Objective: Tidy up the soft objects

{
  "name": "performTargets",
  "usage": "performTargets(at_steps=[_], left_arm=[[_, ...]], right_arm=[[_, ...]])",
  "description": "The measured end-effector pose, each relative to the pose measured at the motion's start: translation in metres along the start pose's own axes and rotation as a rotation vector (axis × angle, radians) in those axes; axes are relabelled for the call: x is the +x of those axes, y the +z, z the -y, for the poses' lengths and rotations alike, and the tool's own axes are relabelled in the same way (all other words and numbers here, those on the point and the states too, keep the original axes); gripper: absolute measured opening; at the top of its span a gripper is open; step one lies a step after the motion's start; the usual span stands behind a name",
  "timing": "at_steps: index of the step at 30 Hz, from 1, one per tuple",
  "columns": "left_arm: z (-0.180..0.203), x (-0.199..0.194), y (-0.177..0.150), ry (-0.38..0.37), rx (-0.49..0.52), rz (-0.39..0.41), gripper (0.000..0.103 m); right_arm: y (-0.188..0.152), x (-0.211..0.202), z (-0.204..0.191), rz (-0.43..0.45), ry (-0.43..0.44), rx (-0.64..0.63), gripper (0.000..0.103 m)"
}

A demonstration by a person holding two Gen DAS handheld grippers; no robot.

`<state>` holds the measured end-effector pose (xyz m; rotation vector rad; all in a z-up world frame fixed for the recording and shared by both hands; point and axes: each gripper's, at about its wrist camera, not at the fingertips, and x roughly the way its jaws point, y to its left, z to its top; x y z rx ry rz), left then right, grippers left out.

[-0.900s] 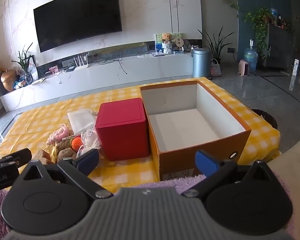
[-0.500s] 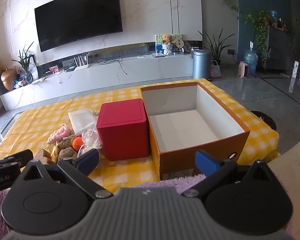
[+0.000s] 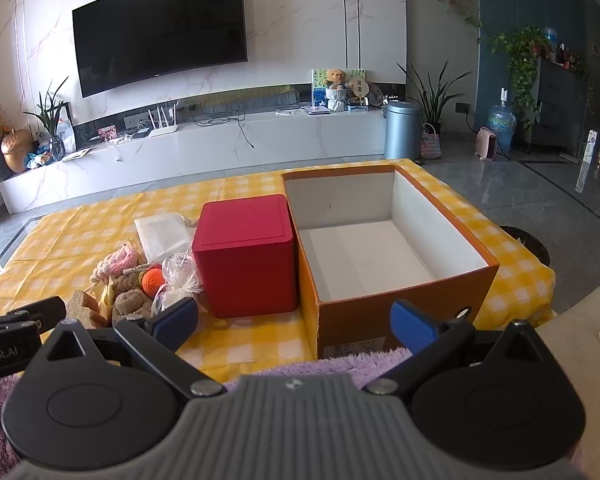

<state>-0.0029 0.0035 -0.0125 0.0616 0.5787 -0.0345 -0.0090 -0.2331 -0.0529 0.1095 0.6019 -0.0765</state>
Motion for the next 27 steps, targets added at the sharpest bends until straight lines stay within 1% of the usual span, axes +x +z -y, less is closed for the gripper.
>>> performTargets(at_steps=[27], left_arm=[[0.002,0.0014,-0.0034,-0.004,-0.01,-0.01,0.103]], right_arm=[[-0.0024,0.001,-0.0054,-0.014,-0.017,-0.019,0.1]])
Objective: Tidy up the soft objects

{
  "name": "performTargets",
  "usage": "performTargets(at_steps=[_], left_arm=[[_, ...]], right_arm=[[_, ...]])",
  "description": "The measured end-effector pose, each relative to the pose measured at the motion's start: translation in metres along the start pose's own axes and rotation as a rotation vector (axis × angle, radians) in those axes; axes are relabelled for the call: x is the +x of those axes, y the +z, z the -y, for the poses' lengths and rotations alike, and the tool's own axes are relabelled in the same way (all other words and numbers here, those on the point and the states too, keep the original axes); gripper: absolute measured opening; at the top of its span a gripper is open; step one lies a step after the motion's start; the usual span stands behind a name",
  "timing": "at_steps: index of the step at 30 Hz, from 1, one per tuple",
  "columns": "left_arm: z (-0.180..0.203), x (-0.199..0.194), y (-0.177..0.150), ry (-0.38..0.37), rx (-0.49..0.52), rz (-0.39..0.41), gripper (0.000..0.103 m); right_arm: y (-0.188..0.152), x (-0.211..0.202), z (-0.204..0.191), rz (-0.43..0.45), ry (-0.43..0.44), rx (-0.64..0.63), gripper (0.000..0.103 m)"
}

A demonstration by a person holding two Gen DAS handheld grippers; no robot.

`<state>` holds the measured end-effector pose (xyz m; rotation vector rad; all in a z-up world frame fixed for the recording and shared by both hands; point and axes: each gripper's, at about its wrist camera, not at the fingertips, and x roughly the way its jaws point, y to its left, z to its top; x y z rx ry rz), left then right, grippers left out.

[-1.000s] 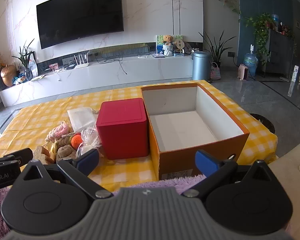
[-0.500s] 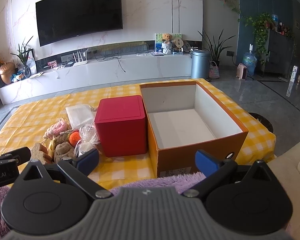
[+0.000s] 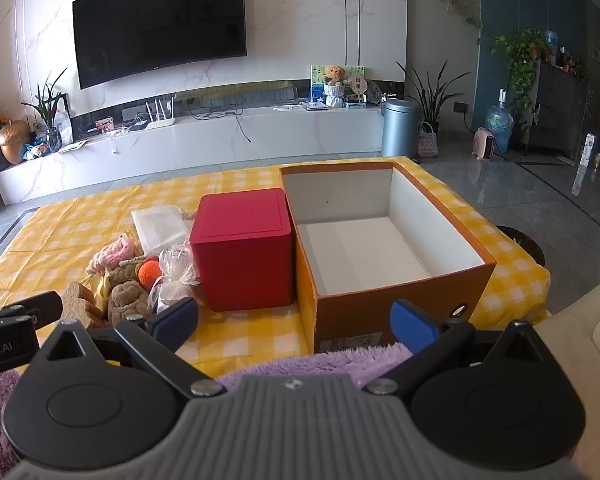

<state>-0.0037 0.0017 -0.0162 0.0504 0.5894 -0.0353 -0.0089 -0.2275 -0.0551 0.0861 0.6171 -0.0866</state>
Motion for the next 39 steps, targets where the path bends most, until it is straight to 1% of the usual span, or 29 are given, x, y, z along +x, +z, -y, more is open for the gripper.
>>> performTargets(at_steps=[39], left_arm=[[0.0019,-0.0035,0.0026,-0.007,-0.003,-0.002,0.103]], right_arm=[[-0.0006,0.0,-0.0043,-0.012,-0.006,-0.022,0.1]])
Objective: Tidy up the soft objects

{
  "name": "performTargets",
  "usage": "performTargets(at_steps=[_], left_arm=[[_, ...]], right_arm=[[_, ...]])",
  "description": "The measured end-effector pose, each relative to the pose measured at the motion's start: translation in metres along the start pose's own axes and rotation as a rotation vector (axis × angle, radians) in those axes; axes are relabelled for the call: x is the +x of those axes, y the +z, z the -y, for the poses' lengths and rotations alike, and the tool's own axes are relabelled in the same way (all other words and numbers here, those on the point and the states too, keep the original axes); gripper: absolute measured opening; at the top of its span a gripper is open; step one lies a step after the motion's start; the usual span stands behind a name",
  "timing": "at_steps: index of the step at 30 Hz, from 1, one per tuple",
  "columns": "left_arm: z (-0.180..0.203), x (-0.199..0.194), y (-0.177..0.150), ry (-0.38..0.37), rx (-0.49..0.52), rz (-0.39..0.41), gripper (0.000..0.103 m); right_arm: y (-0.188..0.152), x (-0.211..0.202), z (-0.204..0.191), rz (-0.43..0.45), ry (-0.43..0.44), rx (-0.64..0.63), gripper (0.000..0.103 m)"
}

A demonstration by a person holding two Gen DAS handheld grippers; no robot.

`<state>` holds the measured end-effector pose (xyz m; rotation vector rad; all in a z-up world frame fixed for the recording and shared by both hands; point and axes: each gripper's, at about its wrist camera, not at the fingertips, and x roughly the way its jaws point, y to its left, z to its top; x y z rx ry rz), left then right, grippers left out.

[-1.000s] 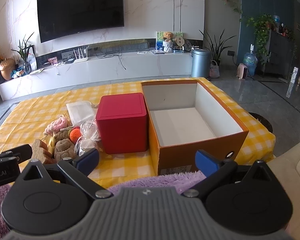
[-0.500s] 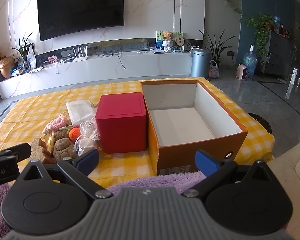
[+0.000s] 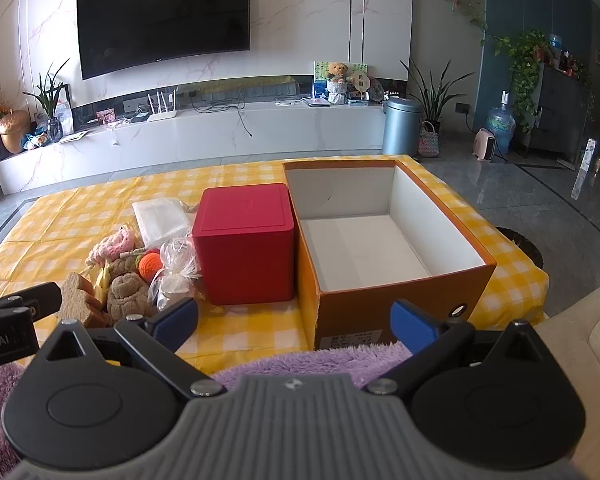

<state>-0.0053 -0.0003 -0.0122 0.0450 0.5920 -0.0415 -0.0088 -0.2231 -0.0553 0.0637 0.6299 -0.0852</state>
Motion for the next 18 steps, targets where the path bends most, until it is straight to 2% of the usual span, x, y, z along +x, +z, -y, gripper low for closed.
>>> performTargets(at_steps=[6,9,11,15,16,18], left_arm=[[-0.002,0.001,-0.001,-0.009,-0.006,-0.012,0.103],[-0.007,0.004,-0.004,-0.019,-0.011,-0.028,0.103],[-0.013,0.008,-0.005,-0.041,-0.029,-0.053,0.095],[-0.034,0.021,-0.011,-0.096,-0.099,-0.118,0.086],[-0.038,0.023,-0.012,-0.112,-0.109,-0.129,0.081],[-0.048,0.029,-0.014,-0.135,-0.144,-0.156,0.08]], right_arm=[[-0.003,0.001,-0.001,0.008,0.002,-0.012,0.1],[-0.008,0.001,-0.001,0.044,0.03,-0.026,0.1],[-0.012,0.002,0.0,0.055,0.069,-0.031,0.1],[-0.014,0.012,-0.006,0.018,0.106,-0.058,0.1],[-0.014,0.014,-0.009,0.011,0.121,-0.065,0.1],[-0.015,0.02,-0.015,-0.003,0.143,-0.079,0.096]])
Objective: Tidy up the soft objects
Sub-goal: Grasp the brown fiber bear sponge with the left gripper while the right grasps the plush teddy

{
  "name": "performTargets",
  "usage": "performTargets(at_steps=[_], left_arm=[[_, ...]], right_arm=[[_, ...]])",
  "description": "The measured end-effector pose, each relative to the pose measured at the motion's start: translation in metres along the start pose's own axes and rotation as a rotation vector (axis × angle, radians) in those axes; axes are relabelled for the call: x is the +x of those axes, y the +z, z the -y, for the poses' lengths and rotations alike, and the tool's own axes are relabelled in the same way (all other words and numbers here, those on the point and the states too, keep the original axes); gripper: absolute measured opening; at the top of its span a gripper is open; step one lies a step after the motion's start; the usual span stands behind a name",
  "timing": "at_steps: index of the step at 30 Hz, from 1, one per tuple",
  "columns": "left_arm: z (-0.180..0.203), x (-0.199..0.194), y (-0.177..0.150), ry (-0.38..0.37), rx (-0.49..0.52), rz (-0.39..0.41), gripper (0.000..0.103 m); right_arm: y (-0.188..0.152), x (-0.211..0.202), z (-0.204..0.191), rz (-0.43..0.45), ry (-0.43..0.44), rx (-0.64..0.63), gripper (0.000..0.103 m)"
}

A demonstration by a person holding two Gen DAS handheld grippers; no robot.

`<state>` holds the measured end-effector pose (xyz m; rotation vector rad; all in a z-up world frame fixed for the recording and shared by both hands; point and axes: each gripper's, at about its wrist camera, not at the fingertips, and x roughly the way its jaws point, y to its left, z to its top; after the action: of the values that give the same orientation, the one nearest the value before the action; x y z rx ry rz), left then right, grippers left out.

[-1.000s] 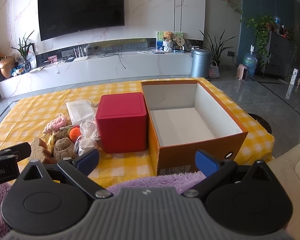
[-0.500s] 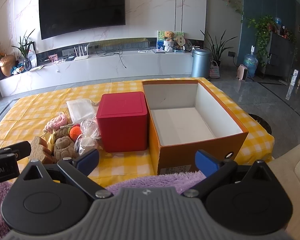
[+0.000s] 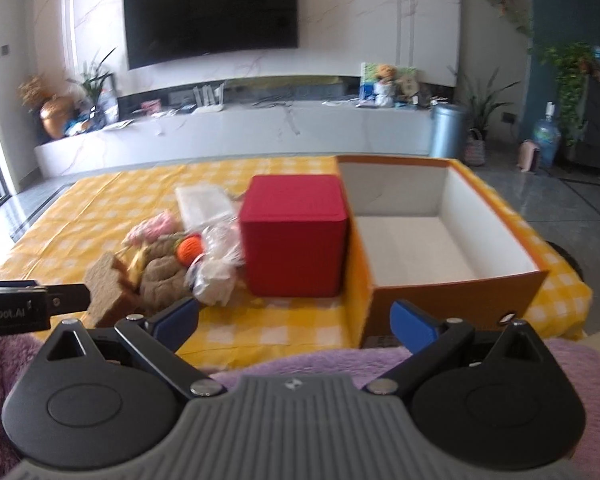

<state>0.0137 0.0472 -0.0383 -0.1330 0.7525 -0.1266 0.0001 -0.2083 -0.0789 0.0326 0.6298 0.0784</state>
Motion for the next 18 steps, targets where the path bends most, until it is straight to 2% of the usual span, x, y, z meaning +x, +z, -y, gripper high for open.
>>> performTargets(at_steps=[2,5,9,12,13,18], left_arm=[[-0.013,0.005,0.002,-0.024,-0.058,-0.033,0.075],[-0.025,0.013,0.006,-0.025,-0.058,-0.067,0.065],[-0.042,0.03,0.017,0.006,-0.066,-0.115,0.065],[-0.055,0.046,0.026,0.024,-0.102,-0.147,0.07],[-0.061,0.052,0.03,0.033,-0.124,-0.163,0.075],[-0.082,0.083,0.043,0.055,-0.206,-0.221,0.085]], right_arm=[[0.0,0.009,-0.006,-0.026,0.022,-0.018,0.087],[0.001,0.025,-0.013,-0.081,0.053,-0.025,0.074],[0.008,0.046,-0.024,-0.136,0.124,-0.036,0.06],[0.016,0.064,-0.039,-0.165,0.194,-0.064,0.054],[0.02,0.071,-0.045,-0.173,0.216,-0.079,0.053],[0.038,0.108,-0.08,-0.189,0.286,-0.183,0.047]])
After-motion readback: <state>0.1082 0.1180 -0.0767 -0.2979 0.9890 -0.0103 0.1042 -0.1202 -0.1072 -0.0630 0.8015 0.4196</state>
